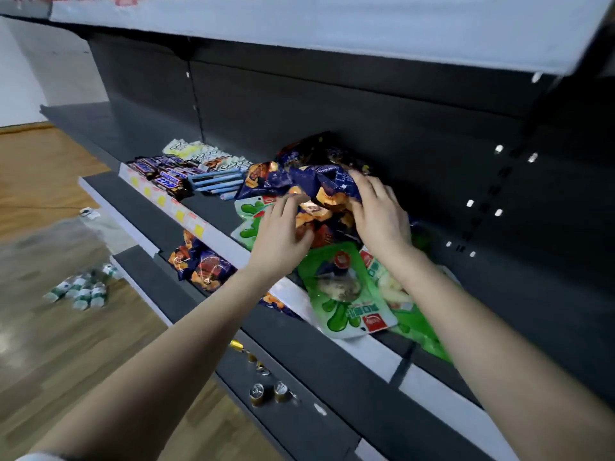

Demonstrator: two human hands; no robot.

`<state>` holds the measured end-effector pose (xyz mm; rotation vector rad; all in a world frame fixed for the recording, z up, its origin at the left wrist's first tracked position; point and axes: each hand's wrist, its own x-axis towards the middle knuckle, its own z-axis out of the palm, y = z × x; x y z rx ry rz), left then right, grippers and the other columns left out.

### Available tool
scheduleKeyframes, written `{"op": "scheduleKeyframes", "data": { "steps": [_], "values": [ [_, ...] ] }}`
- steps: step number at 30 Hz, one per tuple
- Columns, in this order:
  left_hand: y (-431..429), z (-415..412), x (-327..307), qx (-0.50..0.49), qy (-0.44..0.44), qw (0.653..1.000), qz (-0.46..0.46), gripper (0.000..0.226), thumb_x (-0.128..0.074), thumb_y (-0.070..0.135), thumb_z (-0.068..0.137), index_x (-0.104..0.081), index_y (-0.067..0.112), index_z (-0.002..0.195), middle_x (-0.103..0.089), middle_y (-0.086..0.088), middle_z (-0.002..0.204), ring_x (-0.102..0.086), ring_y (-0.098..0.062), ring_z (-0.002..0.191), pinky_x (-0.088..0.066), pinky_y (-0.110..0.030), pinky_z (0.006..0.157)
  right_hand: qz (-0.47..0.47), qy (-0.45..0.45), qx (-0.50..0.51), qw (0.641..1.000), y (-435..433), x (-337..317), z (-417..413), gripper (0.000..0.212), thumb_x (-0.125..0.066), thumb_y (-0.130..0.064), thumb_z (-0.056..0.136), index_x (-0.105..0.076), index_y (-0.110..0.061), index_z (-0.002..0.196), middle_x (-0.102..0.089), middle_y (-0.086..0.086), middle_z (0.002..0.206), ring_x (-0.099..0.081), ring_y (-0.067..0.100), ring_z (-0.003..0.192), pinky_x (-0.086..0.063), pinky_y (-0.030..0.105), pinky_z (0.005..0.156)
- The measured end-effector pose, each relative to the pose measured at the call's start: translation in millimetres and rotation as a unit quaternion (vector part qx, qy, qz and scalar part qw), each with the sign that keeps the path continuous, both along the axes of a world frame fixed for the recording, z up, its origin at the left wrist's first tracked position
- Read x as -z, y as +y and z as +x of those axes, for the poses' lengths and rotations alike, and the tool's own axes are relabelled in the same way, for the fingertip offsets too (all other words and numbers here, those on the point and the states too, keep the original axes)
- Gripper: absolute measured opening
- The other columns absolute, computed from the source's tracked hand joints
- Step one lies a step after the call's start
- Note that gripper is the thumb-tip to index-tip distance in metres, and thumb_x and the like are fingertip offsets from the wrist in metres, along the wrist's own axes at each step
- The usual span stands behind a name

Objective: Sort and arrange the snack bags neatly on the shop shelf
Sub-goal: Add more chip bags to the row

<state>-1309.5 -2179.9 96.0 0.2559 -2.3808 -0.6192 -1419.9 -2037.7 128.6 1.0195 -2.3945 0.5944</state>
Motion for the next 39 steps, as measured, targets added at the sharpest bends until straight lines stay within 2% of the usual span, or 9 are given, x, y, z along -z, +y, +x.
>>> {"op": "scheduleKeyframes", "data": {
  "steps": [3, 8, 12, 19, 24, 28, 33, 36, 39],
  "values": [
    [36, -20, -4, 0.043, 0.023, 0.999, -0.009, 0.050, -0.055, 0.016, 0.083, -0.041, 0.013, 0.131, -0.046, -0.006, 0.133, -0.041, -0.025, 0.123, -0.035, -0.038, 0.102, -0.011, 0.000, 0.039, 0.999, 42, 0, -5, 0.049, -0.044, -0.025, 0.097, -0.032, -0.024, 0.144, -0.043, 0.001, 0.139, -0.044, 0.028, 0.119, -0.047, 0.041, 0.080],
    [94, -51, -7, 0.134, 0.087, 0.987, 0.017, 0.050, -0.054, 0.017, 0.089, -0.040, 0.015, 0.136, -0.044, -0.009, 0.135, -0.044, -0.028, 0.121, -0.037, -0.040, 0.102, 0.029, 0.024, 0.116, 0.993, 117, 4, -9, 0.050, -0.048, -0.026, 0.096, -0.035, -0.022, 0.144, -0.051, 0.006, 0.133, -0.050, 0.034, 0.112, -0.046, 0.044, 0.085],
    [137, -74, -2, 0.164, 0.080, 0.983, -0.023, 0.028, -0.058, 0.020, 0.090, -0.058, 0.016, 0.117, -0.048, -0.012, 0.129, -0.046, -0.034, 0.115, -0.038, -0.043, 0.098, 0.075, 0.046, 0.153, 0.984, 172, 19, -4, 0.050, -0.050, -0.024, 0.096, -0.036, -0.024, 0.144, -0.052, 0.002, 0.134, -0.050, 0.031, 0.112, -0.042, 0.043, 0.089],
    [191, -97, 16, 0.223, 0.038, 0.972, -0.061, 0.013, -0.069, 0.018, 0.083, -0.068, 0.010, 0.093, -0.058, -0.012, 0.114, -0.051, -0.039, 0.101, -0.045, -0.045, 0.084, 0.091, 0.040, 0.185, 0.978, 242, 40, 14, 0.047, -0.059, -0.013, 0.089, -0.052, -0.023, 0.134, -0.060, 0.004, 0.124, -0.055, 0.031, 0.109, -0.048, 0.043, 0.081],
    [212, -102, 30, 0.272, -0.009, 0.955, -0.118, 0.011, -0.059, 0.023, 0.090, -0.063, 0.013, 0.094, -0.060, 0.001, 0.109, -0.050, -0.027, 0.105, -0.042, -0.041, 0.081, 0.110, -0.014, 0.224, 0.968, 268, 58, 21, 0.044, -0.052, -0.017, 0.094, -0.050, -0.032, 0.135, -0.057, 0.000, 0.125, -0.050, 0.028, 0.110, -0.048, 0.040, 0.083],
    [223, -100, 38, 0.282, -0.022, 0.953, -0.112, 0.012, -0.053, 0.026, 0.094, -0.059, 0.015, 0.096, -0.064, 0.004, 0.105, -0.047, -0.024, 0.109, -0.037, -0.040, 0.082, 0.121, -0.045, 0.252, 0.959, 279, 64, 20, 0.044, -0.047, -0.018, 0.095, -0.046, -0.035, 0.136, -0.051, -0.004, 0.131, -0.042, 0.024, 0.115, -0.046, 0.039, 0.088],
    [226, -90, 39, 0.256, 0.038, 0.958, -0.125, 0.008, -0.060, 0.021, 0.090, -0.062, 0.014, 0.088, -0.067, 0.002, 0.086, -0.057, -0.029, 0.092, -0.039, -0.038, 0.077, 0.104, -0.063, 0.254, 0.960, 277, 62, 16, 0.043, -0.049, -0.015, 0.093, -0.051, -0.032, 0.133, -0.049, -0.003, 0.133, -0.040, 0.028, 0.113, -0.045, 0.038, 0.090],
    [226, -85, 39, 0.239, 0.075, 0.956, -0.151, 0.005, -0.064, 0.019, 0.087, -0.064, 0.015, 0.085, -0.065, 0.002, 0.078, -0.056, -0.030, 0.080, -0.042, -0.038, 0.070, 0.096, -0.066, 0.258, 0.959, 274, 62, 13, 0.042, -0.052, -0.015, 0.092, -0.053, -0.030, 0.131, -0.048, -0.002, 0.134, -0.038, 0.030, 0.112, -0.044, 0.039, 0.092],
    [225, -83, 39, 0.246, 0.094, 0.952, -0.156, 0.005, -0.064, 0.019, 0.087, -0.066, 0.015, 0.085, -0.064, 0.001, 0.075, -0.054, -0.031, 0.076, -0.042, -0.038, 0.066, 0.101, -0.064, 0.262, 0.958, 273, 63, 11, 0.041, -0.053, -0.016, 0.092, -0.053, -0.030, 0.131, -0.048, -0.002, 0.135, -0.037, 0.030, 0.112, -0.044, 0.038, 0.090]
  ]
}}
